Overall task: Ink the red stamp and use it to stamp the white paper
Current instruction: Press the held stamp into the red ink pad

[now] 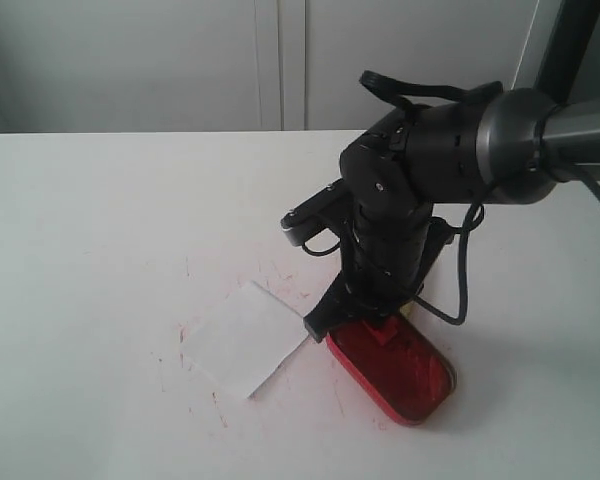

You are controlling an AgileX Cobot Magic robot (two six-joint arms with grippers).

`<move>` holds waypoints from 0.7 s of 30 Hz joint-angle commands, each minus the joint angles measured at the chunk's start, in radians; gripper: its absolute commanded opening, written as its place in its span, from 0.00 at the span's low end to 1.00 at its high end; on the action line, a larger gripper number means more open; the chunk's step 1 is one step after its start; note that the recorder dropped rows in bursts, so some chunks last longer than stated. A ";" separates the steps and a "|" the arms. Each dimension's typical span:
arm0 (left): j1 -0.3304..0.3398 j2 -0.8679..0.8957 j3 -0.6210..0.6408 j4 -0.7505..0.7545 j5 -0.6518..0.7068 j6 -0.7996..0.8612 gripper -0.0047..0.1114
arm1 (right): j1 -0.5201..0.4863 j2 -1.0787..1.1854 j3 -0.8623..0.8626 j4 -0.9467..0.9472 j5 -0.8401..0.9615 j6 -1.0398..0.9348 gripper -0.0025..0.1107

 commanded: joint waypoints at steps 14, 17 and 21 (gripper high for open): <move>-0.010 -0.004 0.007 -0.003 0.000 -0.003 0.04 | -0.007 0.046 0.006 0.000 -0.054 -0.010 0.02; -0.010 -0.004 0.007 -0.003 0.000 -0.003 0.04 | -0.007 0.046 0.004 0.000 -0.043 -0.010 0.02; -0.010 -0.004 0.007 -0.003 0.000 -0.003 0.04 | -0.007 0.027 0.004 0.000 -0.043 -0.010 0.02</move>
